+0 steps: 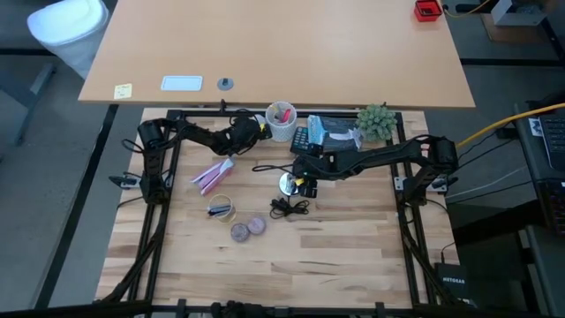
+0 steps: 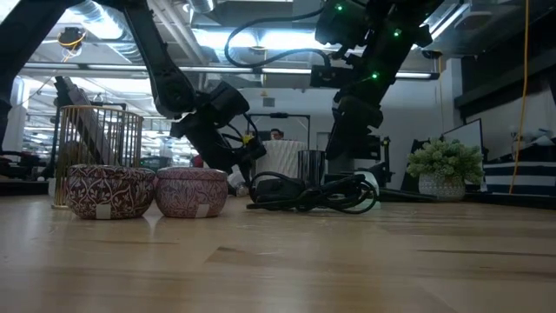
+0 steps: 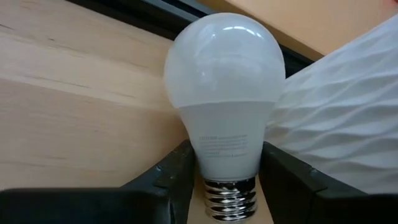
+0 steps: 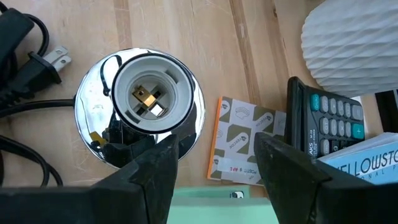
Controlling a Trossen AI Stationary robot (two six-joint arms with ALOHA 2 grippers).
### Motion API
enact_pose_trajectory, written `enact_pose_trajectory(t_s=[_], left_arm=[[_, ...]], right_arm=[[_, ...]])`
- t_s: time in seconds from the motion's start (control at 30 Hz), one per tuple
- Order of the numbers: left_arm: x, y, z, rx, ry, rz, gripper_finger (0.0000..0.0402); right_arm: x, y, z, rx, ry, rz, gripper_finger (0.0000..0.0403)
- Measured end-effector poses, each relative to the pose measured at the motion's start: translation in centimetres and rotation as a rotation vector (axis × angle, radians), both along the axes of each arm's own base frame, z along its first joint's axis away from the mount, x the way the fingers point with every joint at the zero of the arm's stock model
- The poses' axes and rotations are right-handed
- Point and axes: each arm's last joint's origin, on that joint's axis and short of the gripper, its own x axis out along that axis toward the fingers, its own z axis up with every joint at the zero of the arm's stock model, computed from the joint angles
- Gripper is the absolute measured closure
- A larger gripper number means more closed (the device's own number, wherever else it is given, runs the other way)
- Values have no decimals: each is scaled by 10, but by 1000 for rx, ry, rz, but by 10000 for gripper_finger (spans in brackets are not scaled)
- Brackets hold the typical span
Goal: Screw lightbulb
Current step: Insert the white lightbulb into the silver lamp
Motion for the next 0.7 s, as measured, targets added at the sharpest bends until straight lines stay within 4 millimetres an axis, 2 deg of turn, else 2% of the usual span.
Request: enact_pose_trajectory(t_s=[0.1,0.27,0.47,0.7], left_arm=[[0,0,0,-1,2,0,265],[0,0,1,3,-2,-3,264],[4,-5,3,18,-12,-45,266],[6,-12,20,47,-7,-91,263]], right_arm=[[0,0,0,0,0,0,187],[0,0,0,-6,1,-3,187],[-8,-3,6,-101,40,-57,187],[-20,-5,16,-196,95,-105,187]])
